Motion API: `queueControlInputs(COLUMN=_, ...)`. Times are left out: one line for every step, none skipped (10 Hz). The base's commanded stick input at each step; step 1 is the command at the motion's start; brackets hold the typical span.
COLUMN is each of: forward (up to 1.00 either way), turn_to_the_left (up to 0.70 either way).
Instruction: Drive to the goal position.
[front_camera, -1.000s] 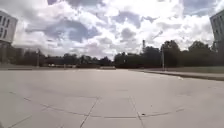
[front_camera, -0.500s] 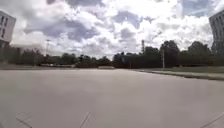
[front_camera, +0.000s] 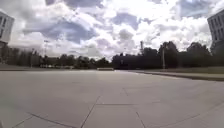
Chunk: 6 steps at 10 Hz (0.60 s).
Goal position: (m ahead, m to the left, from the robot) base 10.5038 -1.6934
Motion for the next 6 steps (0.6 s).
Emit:
queueControlInputs(forward=1.0, turn_to_the_left=-0.08)
queueControlInputs(forward=1.0, turn_to_the_left=-0.08)
queueControlInputs(forward=1.0, turn_to_the_left=-0.08)
queueControlInputs(forward=1.0, turn_to_the_left=-0.08)
queueControlInputs(forward=1.0, turn_to_the_left=-0.08)
queueControlInputs(forward=1.0, turn_to_the_left=-0.08)
